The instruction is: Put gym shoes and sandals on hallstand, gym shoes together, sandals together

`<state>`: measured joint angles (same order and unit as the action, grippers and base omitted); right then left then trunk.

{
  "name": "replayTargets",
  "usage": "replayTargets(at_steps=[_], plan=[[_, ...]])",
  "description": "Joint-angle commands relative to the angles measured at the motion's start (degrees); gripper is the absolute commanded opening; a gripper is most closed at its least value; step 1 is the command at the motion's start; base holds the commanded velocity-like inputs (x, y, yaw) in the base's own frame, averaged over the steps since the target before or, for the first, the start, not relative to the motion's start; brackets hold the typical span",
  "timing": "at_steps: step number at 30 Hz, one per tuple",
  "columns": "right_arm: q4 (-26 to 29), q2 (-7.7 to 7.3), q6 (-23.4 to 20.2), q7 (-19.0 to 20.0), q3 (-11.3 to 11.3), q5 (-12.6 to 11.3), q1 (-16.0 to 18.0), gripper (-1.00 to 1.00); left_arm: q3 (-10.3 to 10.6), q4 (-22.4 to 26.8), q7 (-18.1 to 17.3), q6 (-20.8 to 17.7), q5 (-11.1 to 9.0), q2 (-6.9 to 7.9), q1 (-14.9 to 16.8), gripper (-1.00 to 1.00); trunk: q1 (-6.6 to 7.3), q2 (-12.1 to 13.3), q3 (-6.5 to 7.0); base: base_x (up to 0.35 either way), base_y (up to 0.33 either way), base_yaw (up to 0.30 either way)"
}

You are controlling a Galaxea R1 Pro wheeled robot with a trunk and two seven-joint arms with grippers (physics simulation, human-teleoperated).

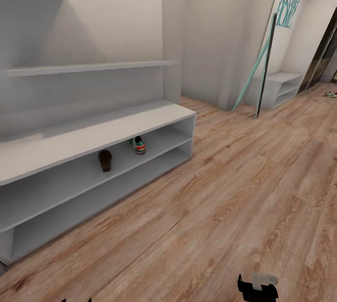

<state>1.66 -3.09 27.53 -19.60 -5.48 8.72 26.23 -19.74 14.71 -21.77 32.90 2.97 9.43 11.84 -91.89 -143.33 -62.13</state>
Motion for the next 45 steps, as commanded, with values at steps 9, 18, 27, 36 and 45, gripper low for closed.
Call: replayTargets(at_steps=[9, 18, 27, 36, 45], plan=[[-0.08, 0.01, 0.16, -0.17, -0.49, 0.59, 0.05, 1.0, -0.4, -0.03, -0.38, 0.15, 0.61, -0.03, 0.03, 1.0, 0.43, 0.49, 1.91, 0.0, 0.0, -0.3], [-0.08, 0.01, 0.16, -0.17, -0.5, 0.59, 0.05, 1.0, -0.39, -0.07, -0.38, 0.15, 0.41, -0.03, 0.03, 1.0, 2.41, 4.1, 3.53, 0.0, 0.0, -0.3], [-0.08, 0.01, 0.16, -0.17, -0.48, 0.59, 0.05, 1.0, -0.39, -0.11, -0.38, 0.15, 0.53, -0.03, 0.03, 1.0, 4.39, 7.71, 5.14, 0.0, 0.0, -0.3], [-0.08, 0.01, 0.16, -0.17, -0.49, 0.59, 0.05, 1.0, -0.39, -0.11, -0.38, 0.15, 0.41, -0.03, 0.03, 1.0, 6.36, 11.32, 6.76, 0.0, 0.0, -0.3], [-0.08, 0.01, 0.16, -0.17, -0.48, 0.59, 0.05, 1.0, -0.39, -0.12, -0.38, 0.15, 0.29, -0.03, 0.03, 1.0, 8.34, 14.93, 8.37, 0.0, 0.0, -0.3]])
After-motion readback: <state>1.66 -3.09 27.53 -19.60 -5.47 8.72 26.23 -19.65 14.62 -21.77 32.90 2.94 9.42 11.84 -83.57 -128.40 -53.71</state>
